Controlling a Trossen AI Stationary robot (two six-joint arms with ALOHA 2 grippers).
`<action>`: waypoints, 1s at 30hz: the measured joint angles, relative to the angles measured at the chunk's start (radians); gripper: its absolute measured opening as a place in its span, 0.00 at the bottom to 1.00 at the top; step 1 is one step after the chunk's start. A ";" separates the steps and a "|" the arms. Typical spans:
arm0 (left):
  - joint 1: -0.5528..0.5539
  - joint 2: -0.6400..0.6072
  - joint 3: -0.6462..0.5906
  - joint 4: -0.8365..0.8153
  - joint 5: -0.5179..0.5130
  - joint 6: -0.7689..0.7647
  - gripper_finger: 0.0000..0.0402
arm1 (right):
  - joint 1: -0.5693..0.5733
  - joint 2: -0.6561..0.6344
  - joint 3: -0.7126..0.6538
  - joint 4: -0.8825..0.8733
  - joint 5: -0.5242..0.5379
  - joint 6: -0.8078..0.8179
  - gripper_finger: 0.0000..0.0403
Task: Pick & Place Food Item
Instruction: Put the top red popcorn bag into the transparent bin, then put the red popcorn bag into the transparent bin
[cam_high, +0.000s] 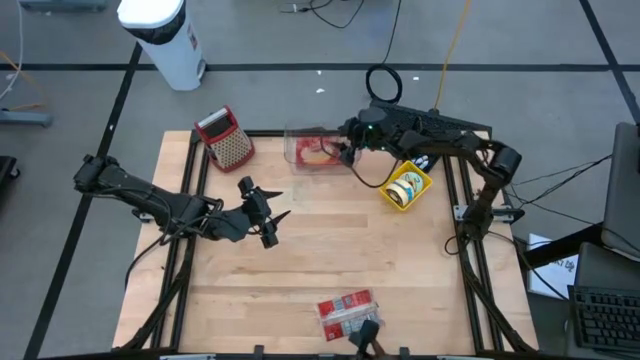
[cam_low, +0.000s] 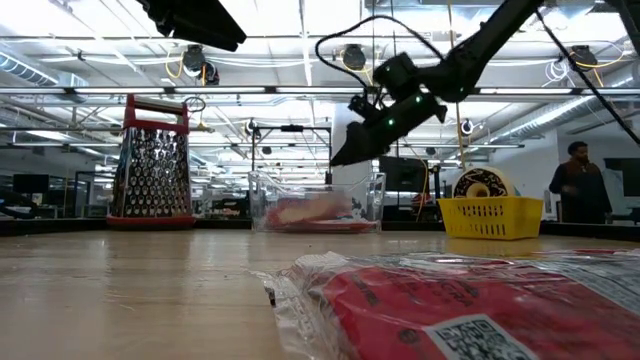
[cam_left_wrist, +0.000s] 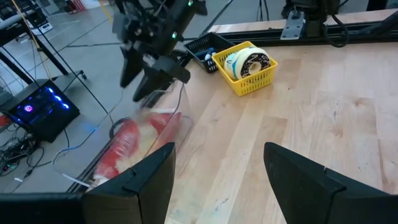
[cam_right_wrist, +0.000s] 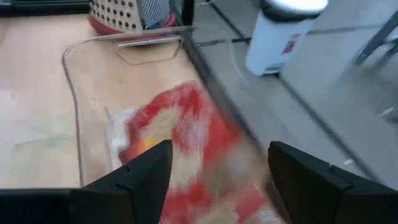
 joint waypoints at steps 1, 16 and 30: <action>0.000 0.000 0.000 0.000 0.000 0.000 0.61 | 0.007 -0.015 0.000 -0.011 0.029 -0.021 0.64; 0.001 0.000 0.000 0.001 0.000 -0.005 0.61 | 0.326 -0.411 -0.057 -0.488 -0.104 -0.060 0.61; -0.033 0.259 0.002 0.331 0.594 -0.208 0.61 | 0.867 -0.606 -0.315 -0.478 0.211 -0.009 0.60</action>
